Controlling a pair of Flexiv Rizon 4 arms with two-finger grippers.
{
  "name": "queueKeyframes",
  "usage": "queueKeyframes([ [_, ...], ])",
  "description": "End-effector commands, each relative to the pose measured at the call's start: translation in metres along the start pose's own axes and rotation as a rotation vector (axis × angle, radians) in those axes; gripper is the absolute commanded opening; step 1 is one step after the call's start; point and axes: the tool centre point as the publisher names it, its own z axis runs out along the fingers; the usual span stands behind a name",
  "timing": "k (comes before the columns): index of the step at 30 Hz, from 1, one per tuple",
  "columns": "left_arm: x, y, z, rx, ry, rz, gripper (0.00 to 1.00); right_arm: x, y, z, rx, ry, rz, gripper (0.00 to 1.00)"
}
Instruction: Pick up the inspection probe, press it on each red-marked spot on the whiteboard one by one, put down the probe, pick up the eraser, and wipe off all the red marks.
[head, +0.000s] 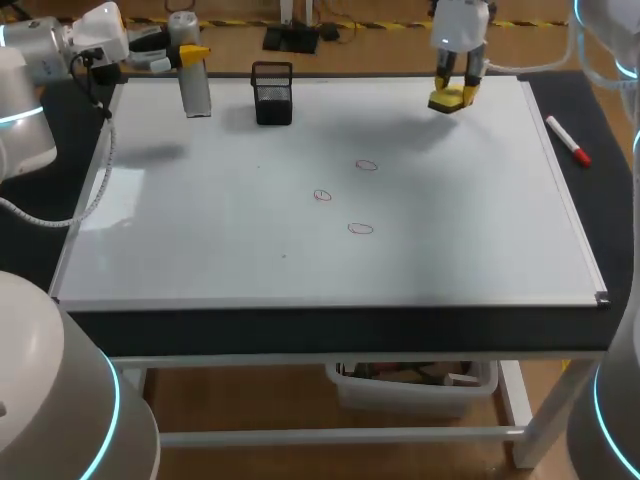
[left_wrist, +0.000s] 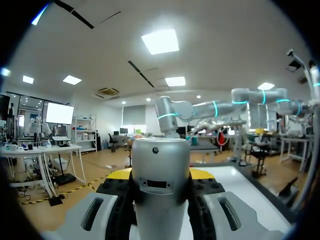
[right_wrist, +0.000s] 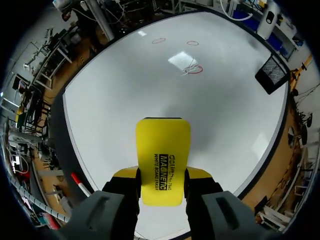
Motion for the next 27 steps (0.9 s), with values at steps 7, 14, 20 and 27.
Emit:
queueKeyframes([
  [7,0.002,-0.002,0.000,0.000,-0.005,0.003,0.00,0.060,0.012,-0.005,0.070,-0.023,0.043,0.00],
  [14,0.002,-0.002,0.000,0.000,-0.005,0.003,0.00,0.076,0.010,-0.007,0.089,-0.012,0.071,0.00],
  [20,0.002,-0.002,0.000,0.000,-0.005,0.003,0.00,0.083,0.008,-0.006,0.104,0.004,0.082,0.00],
  [27,0.002,-0.002,0.000,0.000,-0.005,0.003,0.00,0.089,0.008,-0.004,0.109,-0.014,0.102,0.00],
])
